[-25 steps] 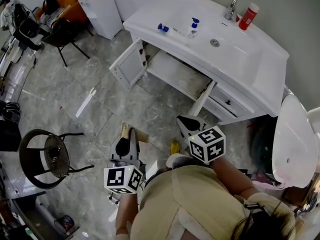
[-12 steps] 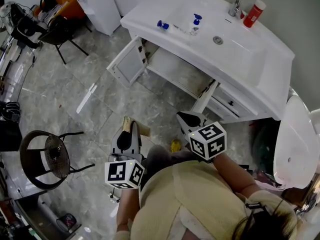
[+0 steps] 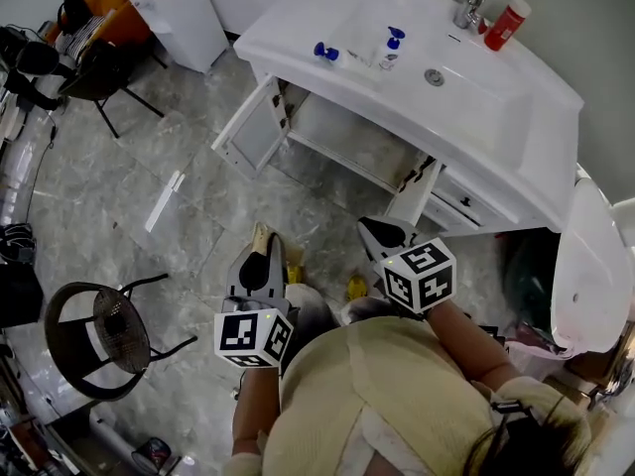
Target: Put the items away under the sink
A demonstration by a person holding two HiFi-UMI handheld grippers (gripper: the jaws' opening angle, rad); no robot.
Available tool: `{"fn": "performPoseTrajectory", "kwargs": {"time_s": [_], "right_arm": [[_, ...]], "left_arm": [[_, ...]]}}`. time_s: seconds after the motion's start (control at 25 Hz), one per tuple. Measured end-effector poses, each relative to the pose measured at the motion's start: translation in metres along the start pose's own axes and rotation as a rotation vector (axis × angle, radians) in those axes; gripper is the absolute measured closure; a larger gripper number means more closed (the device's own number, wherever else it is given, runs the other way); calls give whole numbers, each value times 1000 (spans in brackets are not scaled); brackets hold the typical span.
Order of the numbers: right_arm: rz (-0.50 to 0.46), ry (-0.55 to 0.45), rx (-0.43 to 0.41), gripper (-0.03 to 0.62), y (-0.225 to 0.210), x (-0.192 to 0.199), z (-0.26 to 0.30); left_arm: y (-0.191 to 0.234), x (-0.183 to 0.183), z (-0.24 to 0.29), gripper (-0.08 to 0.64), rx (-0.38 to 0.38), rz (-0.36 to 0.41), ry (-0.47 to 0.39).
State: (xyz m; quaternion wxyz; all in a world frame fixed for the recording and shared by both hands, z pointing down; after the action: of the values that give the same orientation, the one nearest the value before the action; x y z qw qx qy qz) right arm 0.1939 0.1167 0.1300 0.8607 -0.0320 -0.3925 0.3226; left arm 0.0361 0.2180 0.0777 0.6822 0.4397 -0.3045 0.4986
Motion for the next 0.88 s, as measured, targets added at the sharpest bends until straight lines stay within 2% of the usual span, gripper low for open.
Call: {"fn": "performPoseTrajectory", "kwargs": {"time_s": [0.4,0.88], "right_arm": [[67,-3,87,566,35,-31,45],[156,-7,203,566,62,-40,93]], "left_arm": [[67,-27,29,497,130,43,72],[127,-30,67,497,278,97,171]]}}
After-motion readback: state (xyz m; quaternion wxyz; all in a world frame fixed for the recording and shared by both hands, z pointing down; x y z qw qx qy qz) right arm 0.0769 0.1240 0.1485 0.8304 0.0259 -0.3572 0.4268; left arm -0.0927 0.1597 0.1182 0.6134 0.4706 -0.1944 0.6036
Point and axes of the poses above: the fingertips, and each gripper's own axes: z forward along the fingers, y to its left, x out of its underside, the point moved 4 cm from there along -z, backward along the fingers, and after that the axes turned 9 degrees about y, right-handed, at the moved point
